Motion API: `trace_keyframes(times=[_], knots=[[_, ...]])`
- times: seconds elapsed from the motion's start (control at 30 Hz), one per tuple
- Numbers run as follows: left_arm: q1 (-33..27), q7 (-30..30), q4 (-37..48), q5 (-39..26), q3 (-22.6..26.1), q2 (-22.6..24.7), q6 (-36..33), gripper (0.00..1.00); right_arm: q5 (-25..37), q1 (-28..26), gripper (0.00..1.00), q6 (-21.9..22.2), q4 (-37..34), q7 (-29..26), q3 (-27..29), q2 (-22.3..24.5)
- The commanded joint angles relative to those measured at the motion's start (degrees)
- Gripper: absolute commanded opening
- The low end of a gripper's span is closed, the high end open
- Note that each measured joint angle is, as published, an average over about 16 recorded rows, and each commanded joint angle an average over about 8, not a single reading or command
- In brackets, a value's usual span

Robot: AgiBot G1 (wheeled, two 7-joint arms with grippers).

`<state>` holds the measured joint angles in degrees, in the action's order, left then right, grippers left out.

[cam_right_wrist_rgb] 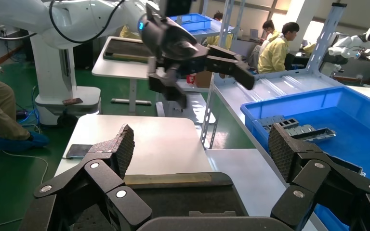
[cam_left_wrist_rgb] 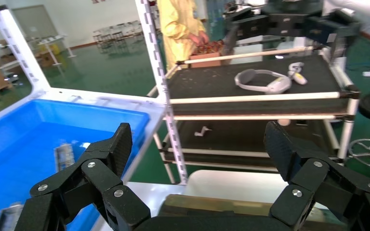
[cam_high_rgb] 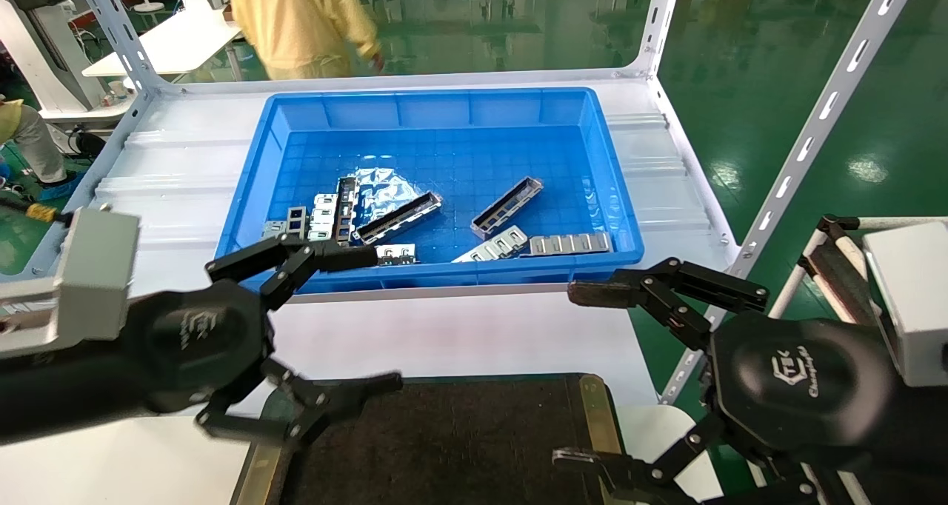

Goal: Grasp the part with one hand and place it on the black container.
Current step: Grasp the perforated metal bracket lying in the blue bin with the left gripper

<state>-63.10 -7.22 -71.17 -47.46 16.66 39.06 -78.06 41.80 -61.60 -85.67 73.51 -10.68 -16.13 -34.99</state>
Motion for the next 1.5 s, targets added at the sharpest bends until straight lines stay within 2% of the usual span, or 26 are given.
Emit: trace_keyframes(times=[0.03, 0.67, 1.17, 1.5], knots=[[-0.53, 0.29, 0.64, -0.75, 0.3, 0.81, 0.69, 1.0, -0.01, 0.0, 1.0, 0.0, 0.0, 0.0, -0.01, 0.0], [-8.43, 4.92, 13.05, -8.6, 3.78, 12.8, 9.5, 1.0, -0.06, -0.02, 1.0, 0.04, 0.0, 0.04, -0.09, 0.04], [-20.37, 12.9, 34.78, -15.16, 7.92, 25.97, 12.48, 1.0, -0.1, -0.03, 1.0, 0.06, 0.0, 0.07, -0.15, 0.06], [-26.87, 18.63, 49.06, -18.41, 9.57, 33.8, 16.98, 1.0, -0.13, -0.04, 1.0, 0.08, 0.0, 0.1, -0.19, 0.08]])
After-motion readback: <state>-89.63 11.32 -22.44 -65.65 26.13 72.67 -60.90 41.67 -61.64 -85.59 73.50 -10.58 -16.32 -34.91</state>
